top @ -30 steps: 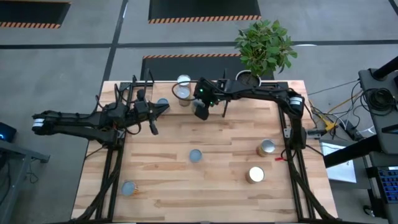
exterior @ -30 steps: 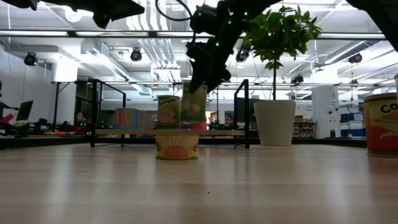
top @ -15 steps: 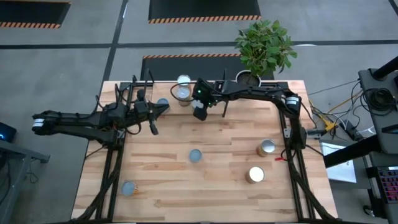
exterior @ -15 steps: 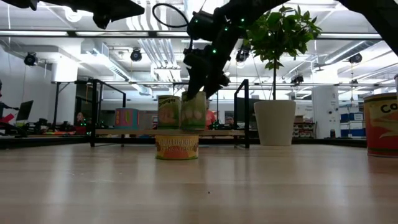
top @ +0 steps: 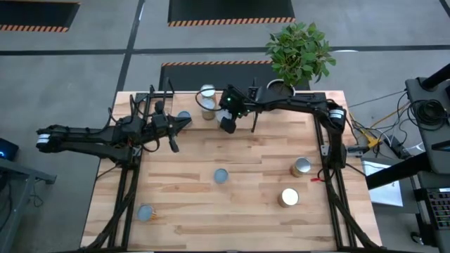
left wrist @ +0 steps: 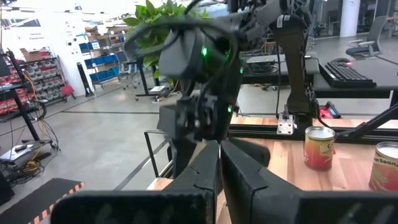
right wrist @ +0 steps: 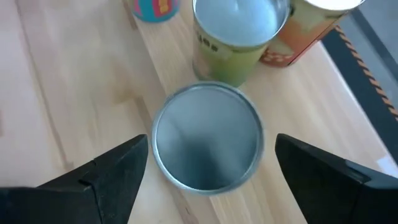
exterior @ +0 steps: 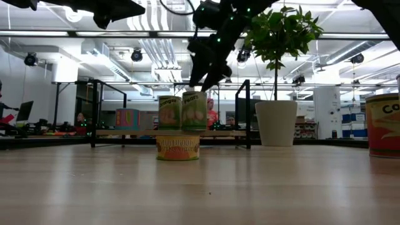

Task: Pick and place cans onto a shelf
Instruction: Put the canned pears on the shelf

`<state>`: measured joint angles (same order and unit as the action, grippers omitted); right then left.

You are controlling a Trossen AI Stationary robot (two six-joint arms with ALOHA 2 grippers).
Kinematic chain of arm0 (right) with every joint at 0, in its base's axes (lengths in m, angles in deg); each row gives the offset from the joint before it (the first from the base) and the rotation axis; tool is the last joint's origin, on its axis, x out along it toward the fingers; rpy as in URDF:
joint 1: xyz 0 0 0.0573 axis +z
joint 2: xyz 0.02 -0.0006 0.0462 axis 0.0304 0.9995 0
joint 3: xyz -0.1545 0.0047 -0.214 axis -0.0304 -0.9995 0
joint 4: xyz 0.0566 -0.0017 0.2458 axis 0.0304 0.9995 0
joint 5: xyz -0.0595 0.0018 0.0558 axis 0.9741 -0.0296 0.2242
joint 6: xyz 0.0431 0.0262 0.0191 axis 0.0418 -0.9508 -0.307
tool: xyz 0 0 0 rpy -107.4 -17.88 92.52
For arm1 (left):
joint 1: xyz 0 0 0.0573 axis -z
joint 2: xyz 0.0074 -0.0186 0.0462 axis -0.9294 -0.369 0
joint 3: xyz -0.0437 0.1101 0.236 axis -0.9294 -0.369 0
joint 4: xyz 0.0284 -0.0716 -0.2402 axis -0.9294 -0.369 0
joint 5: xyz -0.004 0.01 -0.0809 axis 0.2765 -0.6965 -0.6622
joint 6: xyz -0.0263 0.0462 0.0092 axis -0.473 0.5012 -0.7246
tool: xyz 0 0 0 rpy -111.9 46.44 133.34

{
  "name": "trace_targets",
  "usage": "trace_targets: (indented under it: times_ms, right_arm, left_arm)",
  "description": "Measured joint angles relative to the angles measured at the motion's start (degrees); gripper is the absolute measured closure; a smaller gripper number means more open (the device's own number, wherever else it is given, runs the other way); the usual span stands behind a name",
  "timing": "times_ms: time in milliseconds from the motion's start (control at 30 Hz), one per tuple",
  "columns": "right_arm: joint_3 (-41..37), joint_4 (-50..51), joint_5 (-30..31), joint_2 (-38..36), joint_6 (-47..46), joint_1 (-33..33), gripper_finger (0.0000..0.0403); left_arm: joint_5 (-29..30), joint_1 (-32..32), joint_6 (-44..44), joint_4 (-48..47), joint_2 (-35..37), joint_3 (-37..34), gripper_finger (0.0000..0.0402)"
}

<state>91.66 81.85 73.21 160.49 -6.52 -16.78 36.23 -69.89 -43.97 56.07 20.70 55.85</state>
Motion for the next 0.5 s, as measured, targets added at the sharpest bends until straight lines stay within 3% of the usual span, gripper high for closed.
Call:
trace_targets:
  times_ms: [267,500]
  right_arm:
    - [1.58,9.97,-0.04,-3.66,3.41,0.0,0.009]
    - [-0.23,14.17,0.46,-2.33,4.31,0.0,0.019]
  left_arm:
    - [0.0,0.0,0.0,-0.23,0.0,0.0,0.0402]
    - [0.0,0.0,-0.02,-0.47,0.0,0.0,0.0402]
